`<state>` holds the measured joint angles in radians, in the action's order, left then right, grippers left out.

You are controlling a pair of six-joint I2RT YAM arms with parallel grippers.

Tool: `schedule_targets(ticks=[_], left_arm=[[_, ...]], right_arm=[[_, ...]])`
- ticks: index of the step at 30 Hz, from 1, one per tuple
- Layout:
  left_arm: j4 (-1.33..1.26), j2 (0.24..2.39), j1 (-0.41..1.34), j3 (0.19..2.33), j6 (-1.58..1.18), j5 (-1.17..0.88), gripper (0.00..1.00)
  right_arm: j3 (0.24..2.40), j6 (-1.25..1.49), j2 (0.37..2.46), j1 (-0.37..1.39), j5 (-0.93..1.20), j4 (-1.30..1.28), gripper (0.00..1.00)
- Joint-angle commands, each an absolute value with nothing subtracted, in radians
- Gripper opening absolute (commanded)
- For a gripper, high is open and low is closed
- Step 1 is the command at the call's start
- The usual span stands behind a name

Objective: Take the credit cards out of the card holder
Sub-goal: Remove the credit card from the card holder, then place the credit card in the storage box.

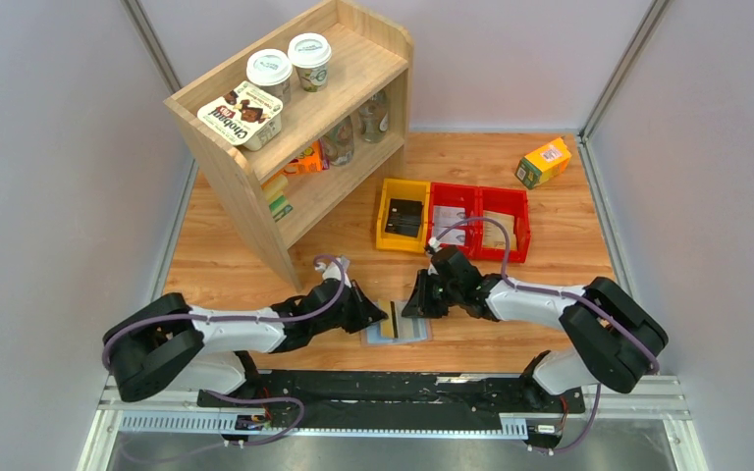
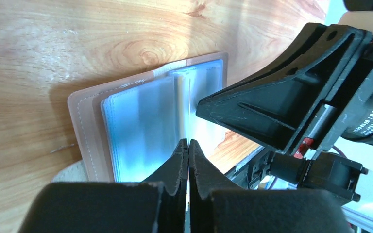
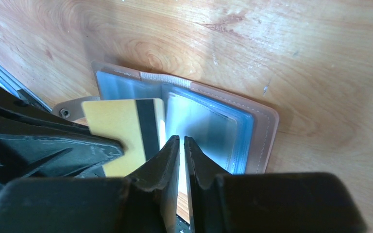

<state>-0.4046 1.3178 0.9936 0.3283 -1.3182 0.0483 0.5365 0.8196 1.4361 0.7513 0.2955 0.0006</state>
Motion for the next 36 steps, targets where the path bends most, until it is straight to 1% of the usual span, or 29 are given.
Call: schedule_targets(ticks=[1, 4, 5, 7, 8, 10, 11, 13, 16, 22, 25, 30, 33, 36], left_arm=[[-0.221, 1.182, 0.994, 0.392, -1.189, 0.116, 0.00], [-0.056, 1.125, 0.997, 0.462, -1.045, 0.155, 0.00], [-0.031, 1.099, 1.002, 0.500, -1.014, 0.166, 0.00], [0.063, 1.074, 1.023, 0.567, -0.860, 0.212, 0.00], [0.113, 1.071, 1.054, 0.596, -0.821, 0.259, 0.00], [0.182, 1.083, 1.119, 0.697, -0.683, 0.346, 0.00], [0.217, 1.094, 1.150, 0.725, -0.587, 0.385, 0.00], [0.254, 1.126, 1.262, 0.788, -0.469, 0.544, 0.00], [0.271, 1.196, 1.354, 0.859, -0.341, 0.693, 0.00], [0.195, 1.336, 1.488, 0.946, -0.065, 0.929, 0.00], [0.140, 1.408, 1.520, 0.980, 0.047, 0.989, 0.00], [0.094, 1.463, 1.539, 1.023, 0.144, 1.000, 0.00], [0.060, 1.485, 1.551, 1.029, 0.187, 0.993, 0.00], [0.052, 1.502, 1.559, 1.043, 0.199, 0.980, 0.00]], right_arm=[[0.567, 0.812, 1.376, 0.744, 0.279, -0.052, 0.16], [0.600, 0.792, 1.313, 0.735, 0.279, -0.083, 0.18], [0.615, 0.787, 1.284, 0.730, 0.273, -0.104, 0.22], [0.643, 0.787, 1.223, 0.721, 0.261, -0.149, 0.28], [0.655, 0.791, 1.182, 0.718, 0.247, -0.172, 0.32], [0.675, 0.807, 1.103, 0.709, 0.224, -0.218, 0.46], [0.686, 0.819, 1.066, 0.706, 0.219, -0.236, 0.50], [0.699, 0.854, 0.972, 0.706, 0.195, -0.273, 0.55], [0.701, 0.917, 0.873, 0.706, 0.170, -0.316, 0.61], [0.684, 0.995, 0.743, 0.706, 0.166, -0.393, 0.64], [0.676, 1.011, 0.723, 0.706, 0.176, -0.413, 0.64], [0.632, 1.026, 0.724, 0.707, 0.187, -0.411, 0.63], [0.603, 1.045, 0.732, 0.707, 0.202, -0.373, 0.59], [0.595, 1.043, 0.752, 0.706, 0.207, -0.356, 0.52]])
